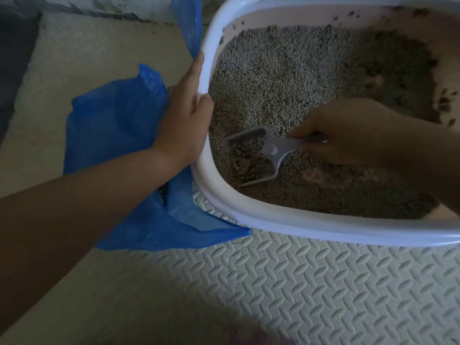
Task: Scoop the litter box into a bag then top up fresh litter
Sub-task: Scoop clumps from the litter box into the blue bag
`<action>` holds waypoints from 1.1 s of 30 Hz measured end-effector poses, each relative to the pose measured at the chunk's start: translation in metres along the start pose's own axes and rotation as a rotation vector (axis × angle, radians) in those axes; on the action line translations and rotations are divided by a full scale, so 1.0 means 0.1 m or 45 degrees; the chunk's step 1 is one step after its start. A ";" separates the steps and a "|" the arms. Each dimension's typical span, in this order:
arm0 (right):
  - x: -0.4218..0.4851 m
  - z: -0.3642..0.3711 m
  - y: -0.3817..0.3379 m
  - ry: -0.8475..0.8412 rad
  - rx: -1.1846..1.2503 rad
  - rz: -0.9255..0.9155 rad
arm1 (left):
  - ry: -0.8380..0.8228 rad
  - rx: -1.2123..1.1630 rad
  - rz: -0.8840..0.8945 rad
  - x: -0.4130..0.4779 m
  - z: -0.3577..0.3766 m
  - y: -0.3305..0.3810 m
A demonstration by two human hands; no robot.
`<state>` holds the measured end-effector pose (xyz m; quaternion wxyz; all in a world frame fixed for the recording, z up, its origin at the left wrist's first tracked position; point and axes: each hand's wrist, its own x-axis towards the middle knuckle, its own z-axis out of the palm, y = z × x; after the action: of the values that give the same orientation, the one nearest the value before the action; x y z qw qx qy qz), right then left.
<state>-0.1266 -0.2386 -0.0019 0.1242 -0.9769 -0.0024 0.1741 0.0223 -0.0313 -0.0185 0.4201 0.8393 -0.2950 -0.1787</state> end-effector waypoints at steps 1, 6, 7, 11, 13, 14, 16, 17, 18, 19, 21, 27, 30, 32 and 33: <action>0.01 0.05 0.03 -0.018 0.077 0.026 | 0.000 0.001 0.006 0.00 0.00 -0.01; -0.04 0.42 0.14 -0.088 0.637 0.162 | 0.003 0.040 0.016 0.03 0.01 -0.07; -0.08 0.46 0.16 -0.077 0.708 0.190 | 0.003 0.040 0.010 0.03 0.01 -0.06; -0.41 0.34 0.25 0.081 0.853 0.327 | 0.007 0.064 0.005 0.04 0.01 -0.06; -0.62 0.25 0.28 0.204 0.825 0.371 | -0.002 0.067 0.008 0.04 0.00 -0.07; -0.72 0.21 0.27 0.257 0.799 0.377 | -0.005 0.073 0.009 0.05 0.00 -0.08; -0.86 0.18 0.20 0.331 0.784 0.394 | -0.008 0.099 0.012 0.05 0.00 -0.08; -0.91 0.19 0.17 0.361 0.799 0.417 | -0.009 0.120 0.011 0.05 -0.01 -0.07; -0.95 0.21 0.14 0.395 0.810 0.445 | -0.005 0.146 0.011 0.05 -0.01 -0.07; -0.99 0.22 0.11 0.428 0.805 0.461 | -0.001 0.175 0.013 0.05 -0.02 -0.05; -1.06 0.25 0.05 0.478 0.744 0.463 | 0.006 0.245 0.031 0.04 -0.03 -0.02; -1.29 0.23 -0.10 0.597 0.613 0.455 | -0.048 0.394 0.069 -0.04 -0.10 0.01; -1.38 0.19 -0.15 0.602 0.635 0.465 | -0.122 0.417 0.114 -0.13 -0.18 -0.03; -1.42 0.16 -0.18 0.608 0.634 0.465 | -0.156 0.464 0.135 -0.19 -0.24 -0.01; -1.43 0.15 -0.20 0.614 0.653 0.475 | -0.165 0.486 0.156 -0.23 -0.27 0.00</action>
<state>-0.2654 -0.2224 0.0376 0.3274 -0.9107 0.2478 -0.0459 0.0197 -0.0008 -0.0013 0.2438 0.8709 -0.4005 -0.1472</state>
